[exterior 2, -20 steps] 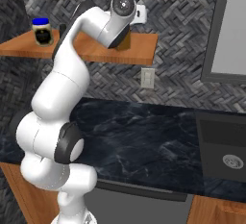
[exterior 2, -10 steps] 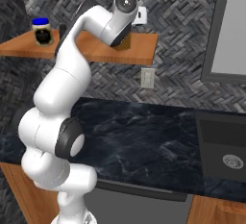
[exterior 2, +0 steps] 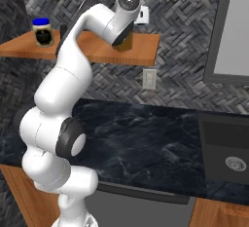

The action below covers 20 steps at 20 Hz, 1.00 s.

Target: Collect the turmeric, mayonnaise, and shaker from the cabinet and place them next to the stove.

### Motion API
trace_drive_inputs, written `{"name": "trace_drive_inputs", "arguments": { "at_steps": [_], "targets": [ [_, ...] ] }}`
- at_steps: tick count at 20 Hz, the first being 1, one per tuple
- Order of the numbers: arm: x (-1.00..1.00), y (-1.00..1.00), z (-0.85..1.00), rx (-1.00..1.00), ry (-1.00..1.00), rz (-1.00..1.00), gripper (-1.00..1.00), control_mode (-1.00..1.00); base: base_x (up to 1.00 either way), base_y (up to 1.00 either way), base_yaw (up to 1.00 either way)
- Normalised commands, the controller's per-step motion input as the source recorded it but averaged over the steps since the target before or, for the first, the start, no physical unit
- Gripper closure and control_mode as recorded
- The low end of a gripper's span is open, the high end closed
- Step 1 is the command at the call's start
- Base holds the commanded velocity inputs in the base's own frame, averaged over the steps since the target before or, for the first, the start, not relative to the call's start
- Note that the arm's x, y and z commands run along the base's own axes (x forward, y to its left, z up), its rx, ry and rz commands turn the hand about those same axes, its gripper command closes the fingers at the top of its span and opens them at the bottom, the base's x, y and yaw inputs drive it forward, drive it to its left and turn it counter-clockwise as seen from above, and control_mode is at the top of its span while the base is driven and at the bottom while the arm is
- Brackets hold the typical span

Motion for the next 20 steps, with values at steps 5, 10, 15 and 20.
{"name": "trace_drive_inputs", "arguments": {
  "at_steps": [5, 10, 15, 20],
  "targets": [
    [0.00, 0.00, 0.00, 0.00, 0.00, 0.02, -1.00, -1.00, 0.00, 0.00, 0.00],
    [0.03, 0.01, 0.00, 0.00, 0.00, 0.02, -1.00, -1.00, 0.00, 0.00, 0.00],
    [0.06, 0.00, 0.00, 0.00, 0.00, 0.03, -1.00, -1.00, 0.00, 0.00, 0.00],
    [0.06, 0.04, 0.00, 0.00, 0.00, 0.03, -1.00, -1.00, 0.00, 0.00, 0.00]
  ]
}}
